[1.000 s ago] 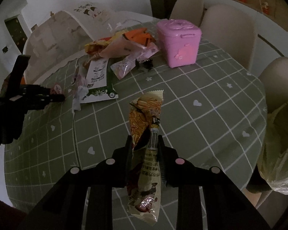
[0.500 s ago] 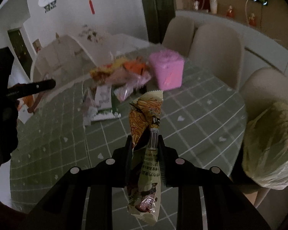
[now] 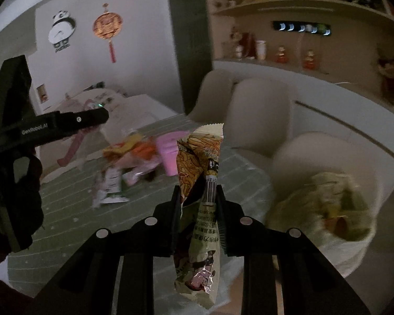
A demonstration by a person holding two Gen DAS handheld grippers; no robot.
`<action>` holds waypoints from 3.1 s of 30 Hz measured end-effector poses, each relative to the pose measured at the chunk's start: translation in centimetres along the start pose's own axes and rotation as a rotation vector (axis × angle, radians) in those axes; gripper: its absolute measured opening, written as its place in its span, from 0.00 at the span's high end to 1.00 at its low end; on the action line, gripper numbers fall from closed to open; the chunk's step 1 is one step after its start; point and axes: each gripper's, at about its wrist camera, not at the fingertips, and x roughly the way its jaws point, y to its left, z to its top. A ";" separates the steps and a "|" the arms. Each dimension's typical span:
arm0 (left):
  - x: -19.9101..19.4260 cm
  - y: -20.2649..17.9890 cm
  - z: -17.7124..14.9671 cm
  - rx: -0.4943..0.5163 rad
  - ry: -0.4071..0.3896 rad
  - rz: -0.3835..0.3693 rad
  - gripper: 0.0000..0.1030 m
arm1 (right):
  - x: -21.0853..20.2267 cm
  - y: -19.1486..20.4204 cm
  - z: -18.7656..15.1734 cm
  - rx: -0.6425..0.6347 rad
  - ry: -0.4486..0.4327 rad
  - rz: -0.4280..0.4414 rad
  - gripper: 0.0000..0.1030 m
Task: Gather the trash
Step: 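Carry both packets to the trash bag and open the left tool over it, then lower the right tool into the trash bag and release the snack stick packet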
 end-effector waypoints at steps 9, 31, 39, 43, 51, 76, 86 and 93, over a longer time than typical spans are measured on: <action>9.4 -11.5 1.1 0.052 0.029 -0.189 0.57 | -3.9 -12.1 -1.1 0.112 -0.045 -0.158 0.76; 27.0 -24.9 -1.9 0.040 0.221 -0.310 0.51 | -7.5 -25.9 -5.6 0.278 -0.058 -0.267 0.76; 26.2 -23.5 -1.6 0.001 0.206 -0.273 0.43 | -6.7 -26.5 -5.9 0.291 -0.053 -0.257 0.76; 24.8 -21.6 -1.6 -0.017 0.194 -0.234 0.43 | -5.5 -26.8 -5.1 0.272 -0.047 -0.237 0.76; 21.4 -17.8 -3.4 -0.030 0.207 -0.151 0.43 | -2.1 -25.4 -3.2 0.185 -0.022 -0.167 0.76; 15.5 -7.9 -5.4 -0.134 0.208 0.053 0.43 | 14.1 -26.9 -4.9 0.246 0.365 -0.151 0.73; 11.6 -4.7 -6.0 -0.135 0.206 0.063 0.43 | 8.4 -24.0 -4.2 0.283 0.208 -0.230 0.45; 6.6 -0.3 -7.5 -0.167 0.174 0.106 0.43 | 4.1 -16.7 -2.7 0.231 0.108 -0.146 0.44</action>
